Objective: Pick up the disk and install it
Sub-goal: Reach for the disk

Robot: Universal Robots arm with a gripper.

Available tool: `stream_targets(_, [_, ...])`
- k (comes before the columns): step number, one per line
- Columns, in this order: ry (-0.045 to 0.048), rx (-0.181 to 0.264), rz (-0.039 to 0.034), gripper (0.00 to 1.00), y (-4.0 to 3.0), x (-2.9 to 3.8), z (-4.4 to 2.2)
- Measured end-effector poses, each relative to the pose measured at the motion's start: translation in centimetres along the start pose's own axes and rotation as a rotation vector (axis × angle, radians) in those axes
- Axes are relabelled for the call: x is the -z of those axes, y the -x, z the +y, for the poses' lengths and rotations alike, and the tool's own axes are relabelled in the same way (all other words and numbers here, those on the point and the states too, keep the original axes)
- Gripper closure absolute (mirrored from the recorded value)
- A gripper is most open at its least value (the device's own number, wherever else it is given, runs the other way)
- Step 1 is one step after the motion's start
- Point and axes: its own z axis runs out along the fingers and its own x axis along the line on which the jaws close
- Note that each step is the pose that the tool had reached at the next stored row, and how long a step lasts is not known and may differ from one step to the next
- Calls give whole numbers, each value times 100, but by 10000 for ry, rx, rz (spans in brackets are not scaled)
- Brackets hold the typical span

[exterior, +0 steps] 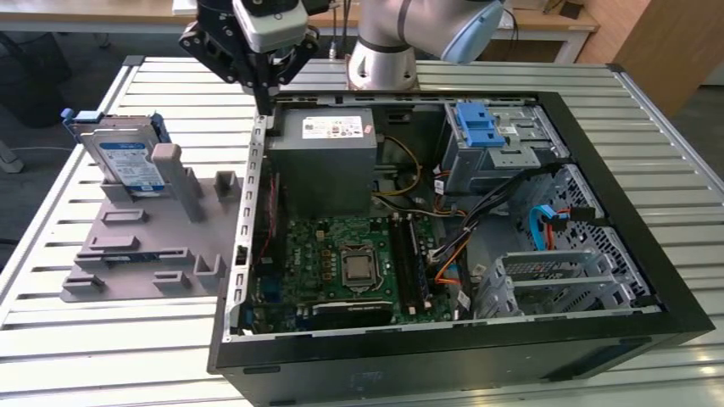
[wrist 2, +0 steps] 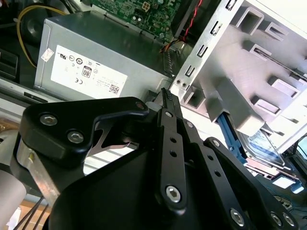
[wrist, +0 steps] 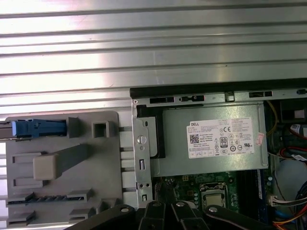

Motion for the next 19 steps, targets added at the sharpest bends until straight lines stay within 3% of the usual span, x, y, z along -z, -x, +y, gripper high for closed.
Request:
stream_targets(13, [0, 0, 0, 89, -31, -6, -3])
stream_targets(14, [0, 0, 0, 89, -92, -26, -8])
stream_targets(15, [0, 0, 0, 89, -107, -35, -10])
stream_targets(19, [0, 0, 0, 89, -111, -35, -10])
